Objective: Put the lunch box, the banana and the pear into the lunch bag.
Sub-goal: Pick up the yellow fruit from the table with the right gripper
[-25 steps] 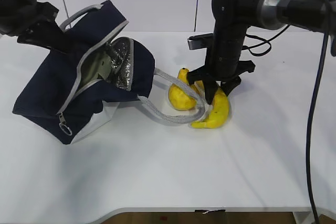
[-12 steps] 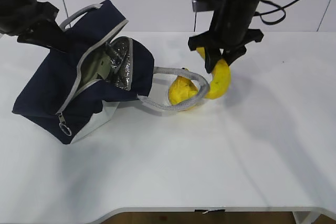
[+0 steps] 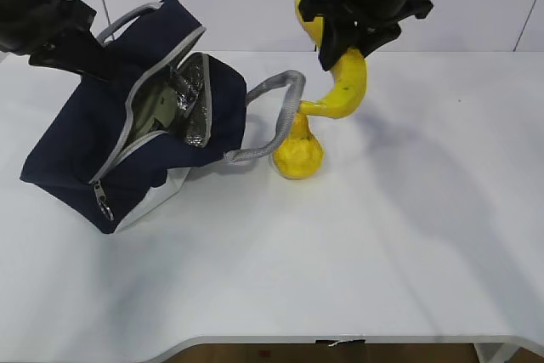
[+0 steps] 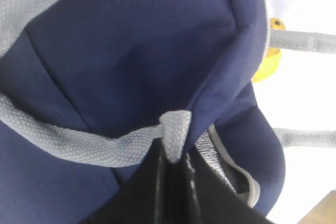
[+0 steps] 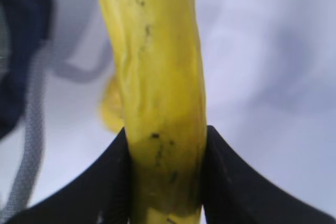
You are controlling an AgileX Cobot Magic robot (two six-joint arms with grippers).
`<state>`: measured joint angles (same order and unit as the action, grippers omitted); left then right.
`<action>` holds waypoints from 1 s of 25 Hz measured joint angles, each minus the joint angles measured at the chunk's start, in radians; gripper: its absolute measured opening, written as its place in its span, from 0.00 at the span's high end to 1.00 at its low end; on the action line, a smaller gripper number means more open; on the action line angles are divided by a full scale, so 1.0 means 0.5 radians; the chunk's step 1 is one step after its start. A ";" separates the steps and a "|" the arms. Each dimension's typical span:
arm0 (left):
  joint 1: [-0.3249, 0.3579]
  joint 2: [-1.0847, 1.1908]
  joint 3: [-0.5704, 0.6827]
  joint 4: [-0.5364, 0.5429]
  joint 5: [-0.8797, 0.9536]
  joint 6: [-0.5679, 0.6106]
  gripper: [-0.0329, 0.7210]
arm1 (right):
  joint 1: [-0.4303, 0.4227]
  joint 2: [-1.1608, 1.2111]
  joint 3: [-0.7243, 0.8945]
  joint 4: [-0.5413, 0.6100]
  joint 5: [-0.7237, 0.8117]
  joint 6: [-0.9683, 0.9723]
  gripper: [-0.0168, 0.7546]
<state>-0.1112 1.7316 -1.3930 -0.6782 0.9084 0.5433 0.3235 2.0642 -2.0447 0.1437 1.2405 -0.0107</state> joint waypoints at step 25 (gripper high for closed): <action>0.000 0.009 0.000 -0.328 -0.022 -0.003 0.94 | 0.048 0.024 -0.041 0.779 0.011 -0.162 0.62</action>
<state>-0.1112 1.7363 -1.3930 -0.8421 0.8974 0.5418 0.3477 2.0761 -2.0652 0.5333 1.2462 -0.0915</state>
